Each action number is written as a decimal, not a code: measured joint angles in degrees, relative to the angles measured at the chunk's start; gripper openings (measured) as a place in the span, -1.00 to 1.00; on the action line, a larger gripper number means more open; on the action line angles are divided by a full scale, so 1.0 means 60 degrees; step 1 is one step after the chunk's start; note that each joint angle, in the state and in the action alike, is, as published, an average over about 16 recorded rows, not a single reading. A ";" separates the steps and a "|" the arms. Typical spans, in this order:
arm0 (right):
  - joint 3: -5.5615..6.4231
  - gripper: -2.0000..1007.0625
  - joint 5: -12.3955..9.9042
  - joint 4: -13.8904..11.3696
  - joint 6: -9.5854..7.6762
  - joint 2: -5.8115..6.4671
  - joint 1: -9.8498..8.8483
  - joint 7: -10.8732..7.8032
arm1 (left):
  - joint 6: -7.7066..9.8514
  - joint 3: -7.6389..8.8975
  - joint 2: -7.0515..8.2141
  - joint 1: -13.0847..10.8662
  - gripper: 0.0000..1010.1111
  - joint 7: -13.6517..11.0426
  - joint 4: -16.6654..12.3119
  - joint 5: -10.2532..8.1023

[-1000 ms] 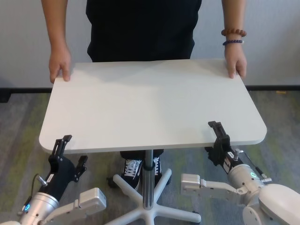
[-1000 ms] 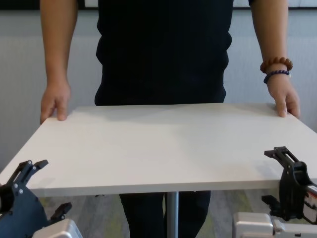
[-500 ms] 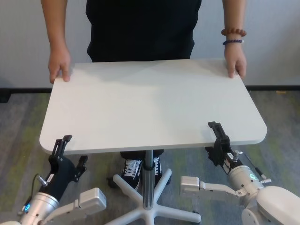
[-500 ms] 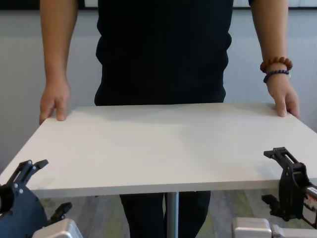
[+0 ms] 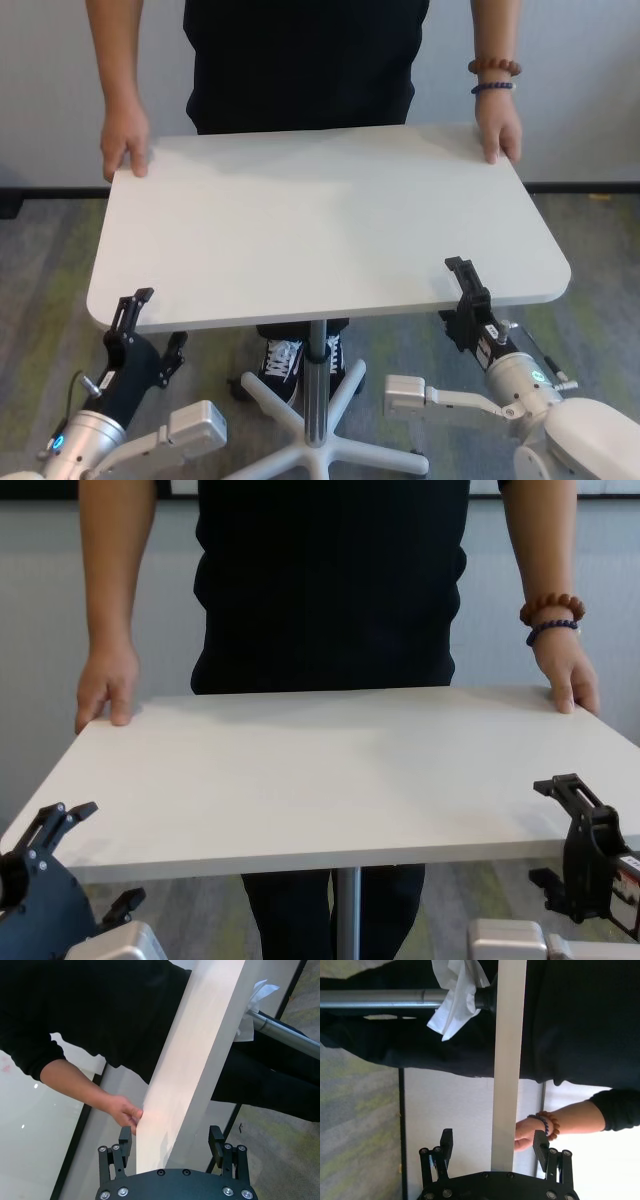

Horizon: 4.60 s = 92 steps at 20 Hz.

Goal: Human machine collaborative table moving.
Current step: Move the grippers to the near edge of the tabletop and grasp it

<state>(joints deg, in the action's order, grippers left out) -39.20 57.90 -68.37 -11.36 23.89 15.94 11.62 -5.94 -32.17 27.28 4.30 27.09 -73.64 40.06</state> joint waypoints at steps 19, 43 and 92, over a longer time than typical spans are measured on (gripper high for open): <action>0.0062 1.00 -0.0033 0.0067 0.0146 -0.0044 -0.0002 0.0034 | -0.0739 0.0404 0.0036 -0.0162 0.98 -0.0237 -0.0045 -0.1054; 0.0043 1.00 -0.0020 0.0055 0.0106 -0.0034 -0.0001 0.0054 | -0.3696 0.0502 0.1613 -0.0211 0.98 -0.1824 -0.0970 -0.0984; 0.0041 1.00 -0.0019 0.0057 0.0098 -0.0028 -0.0001 0.0053 | 0.1892 0.0205 0.0889 -0.1048 0.98 -0.2401 -0.2112 0.4658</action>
<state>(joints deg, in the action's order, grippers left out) -38.96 57.79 -68.03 -10.77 23.73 15.93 11.93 5.42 -30.94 32.61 -1.98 12.68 -86.31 68.01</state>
